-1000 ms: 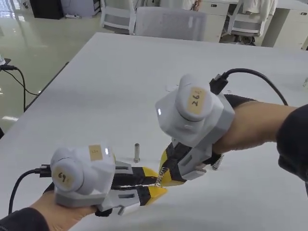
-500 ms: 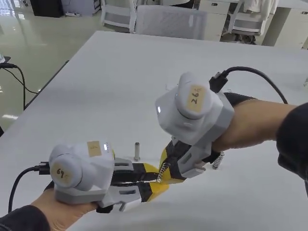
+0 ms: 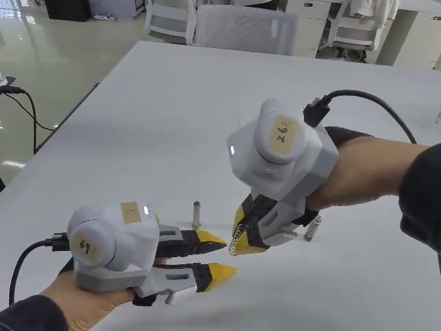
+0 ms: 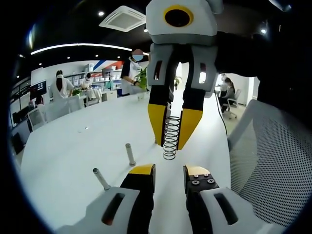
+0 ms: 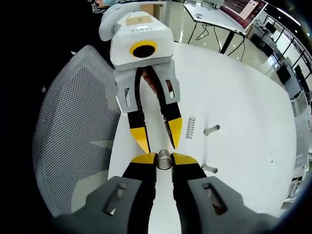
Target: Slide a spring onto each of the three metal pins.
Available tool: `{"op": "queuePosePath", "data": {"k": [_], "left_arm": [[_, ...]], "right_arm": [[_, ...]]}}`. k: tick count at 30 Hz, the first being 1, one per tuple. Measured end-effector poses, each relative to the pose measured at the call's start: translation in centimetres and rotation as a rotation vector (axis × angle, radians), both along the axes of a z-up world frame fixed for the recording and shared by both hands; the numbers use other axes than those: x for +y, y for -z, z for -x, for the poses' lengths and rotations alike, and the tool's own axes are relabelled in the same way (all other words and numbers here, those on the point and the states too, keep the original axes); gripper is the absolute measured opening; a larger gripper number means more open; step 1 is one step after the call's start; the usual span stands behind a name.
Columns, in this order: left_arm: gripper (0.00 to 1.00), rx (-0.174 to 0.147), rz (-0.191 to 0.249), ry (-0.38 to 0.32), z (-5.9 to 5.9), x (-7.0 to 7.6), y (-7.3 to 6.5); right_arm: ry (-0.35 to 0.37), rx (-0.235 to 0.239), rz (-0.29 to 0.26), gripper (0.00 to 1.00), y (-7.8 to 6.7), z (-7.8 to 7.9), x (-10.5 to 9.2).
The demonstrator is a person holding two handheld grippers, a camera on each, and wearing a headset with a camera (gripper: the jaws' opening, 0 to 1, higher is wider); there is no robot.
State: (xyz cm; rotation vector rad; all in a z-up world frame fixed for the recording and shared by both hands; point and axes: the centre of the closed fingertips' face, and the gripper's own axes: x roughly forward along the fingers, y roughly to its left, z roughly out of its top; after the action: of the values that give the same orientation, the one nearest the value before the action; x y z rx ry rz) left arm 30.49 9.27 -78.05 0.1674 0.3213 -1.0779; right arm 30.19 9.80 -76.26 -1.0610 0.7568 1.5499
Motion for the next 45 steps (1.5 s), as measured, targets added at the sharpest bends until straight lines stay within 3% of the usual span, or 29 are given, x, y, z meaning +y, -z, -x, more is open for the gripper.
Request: {"op": "queuePosePath", "data": {"k": [19, 34, 45], "left_arm": [[0.51, 0.039, -0.021, -0.116, -1.3, 2.9, 1.3], [0.62, 0.049, -0.035, -0.201, -2.1, 5.4, 1.8], [0.65, 0.056, -0.03, -0.232, -2.2, 6.2, 1.9]], "right_arm": [[0.05, -0.028, 0.018, 0.13, -0.2, -2.1, -1.4], [0.092, -0.045, 0.032, 0.13, -0.6, -4.2, -2.7], [0.131, -0.056, 0.05, 0.13, 0.0, -6.6, -3.4]]}}
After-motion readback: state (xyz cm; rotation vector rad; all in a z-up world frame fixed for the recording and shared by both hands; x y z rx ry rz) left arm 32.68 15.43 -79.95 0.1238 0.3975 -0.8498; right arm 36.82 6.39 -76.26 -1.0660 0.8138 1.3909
